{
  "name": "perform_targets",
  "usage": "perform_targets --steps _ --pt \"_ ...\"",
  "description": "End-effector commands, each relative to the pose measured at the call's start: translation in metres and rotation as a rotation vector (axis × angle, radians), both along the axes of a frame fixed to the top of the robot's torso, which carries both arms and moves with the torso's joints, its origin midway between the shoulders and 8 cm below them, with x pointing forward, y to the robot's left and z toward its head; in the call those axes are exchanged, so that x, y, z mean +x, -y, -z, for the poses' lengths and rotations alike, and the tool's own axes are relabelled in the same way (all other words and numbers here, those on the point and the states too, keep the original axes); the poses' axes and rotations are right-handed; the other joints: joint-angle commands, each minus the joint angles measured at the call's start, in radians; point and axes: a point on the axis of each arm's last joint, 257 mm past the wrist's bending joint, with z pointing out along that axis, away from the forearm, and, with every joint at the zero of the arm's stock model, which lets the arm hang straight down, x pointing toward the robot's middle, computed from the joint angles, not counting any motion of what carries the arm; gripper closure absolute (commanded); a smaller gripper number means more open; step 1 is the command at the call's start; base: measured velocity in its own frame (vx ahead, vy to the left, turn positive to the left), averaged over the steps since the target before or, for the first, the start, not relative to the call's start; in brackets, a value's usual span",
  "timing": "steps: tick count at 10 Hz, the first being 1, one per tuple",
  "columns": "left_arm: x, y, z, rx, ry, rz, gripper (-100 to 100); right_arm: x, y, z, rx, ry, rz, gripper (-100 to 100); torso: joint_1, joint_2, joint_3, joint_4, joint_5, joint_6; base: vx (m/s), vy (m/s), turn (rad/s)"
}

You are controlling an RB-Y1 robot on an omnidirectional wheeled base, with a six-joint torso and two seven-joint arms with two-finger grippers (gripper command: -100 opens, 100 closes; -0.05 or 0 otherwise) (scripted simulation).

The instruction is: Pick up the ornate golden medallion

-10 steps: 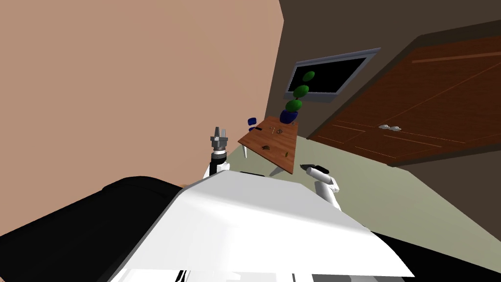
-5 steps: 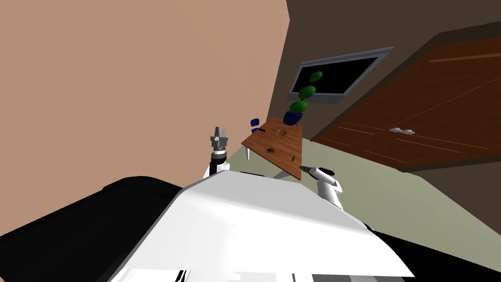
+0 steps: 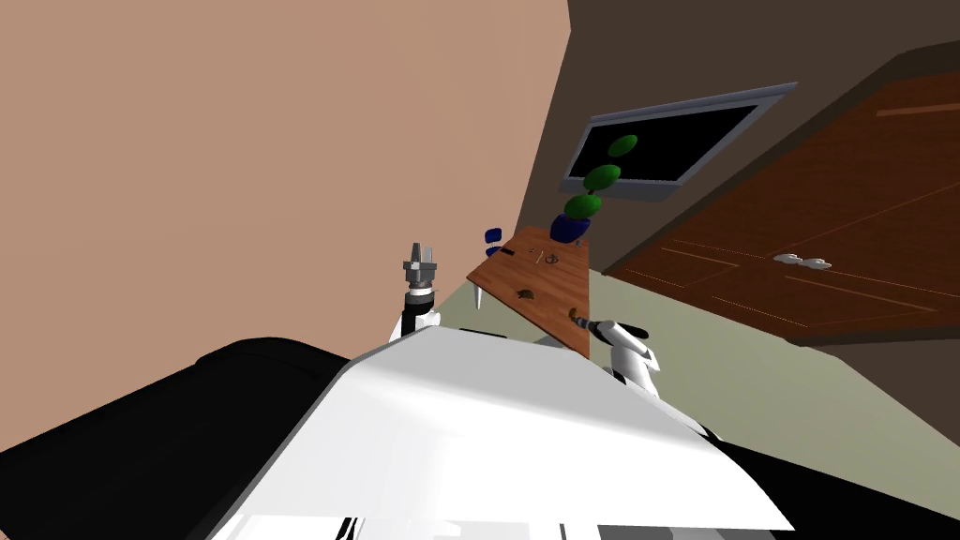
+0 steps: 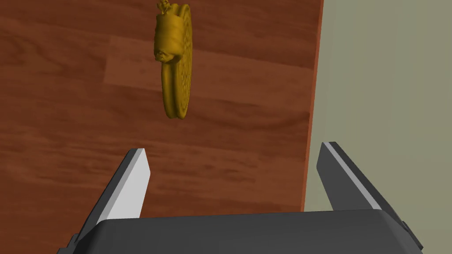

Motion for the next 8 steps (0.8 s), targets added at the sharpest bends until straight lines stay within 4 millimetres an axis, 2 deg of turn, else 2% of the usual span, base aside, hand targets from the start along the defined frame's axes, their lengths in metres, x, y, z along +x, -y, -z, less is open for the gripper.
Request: perform_targets --steps 1,4,5,6,8 --pt "0.0 0.0 0.0 0.0 0.0 0.0 0 0.001 -0.004 0.001 0.06 0.023 0.037 -100 0.0 0.0 0.0 0.0 0.0 0.0 0.103 0.017 0.067" --pt "0.0 0.0 0.0 0.0 0.0 0.0 0 0.004 -0.005 -0.001 0.09 0.039 0.056 -100 -0.003 0.001 0.0 0.0 -0.001 0.0 0.068 -0.006 0.038" --pt "0.0 0.0 0.0 0.0 0.0 0.0 0 0.004 -0.005 -0.001 0.093 0.041 0.058 0 -0.003 0.003 0.002 0.0 -0.001 0.001 0.007 -0.001 0.0" --pt "0.0 0.0 0.0 0.0 0.0 0.0 0 -0.004 -0.009 0.001 0.081 0.041 0.024 -100 -0.003 0.005 0.003 0.001 -0.001 0.001 0.12 -0.009 -0.217" --pt "0.0 0.0 0.0 0.0 0.0 0.0 0 -0.01 -0.012 0.003 0.082 0.041 0.01 -100 -0.003 -0.001 -0.001 0.0 -0.001 0.001 0.135 -0.001 -0.121"
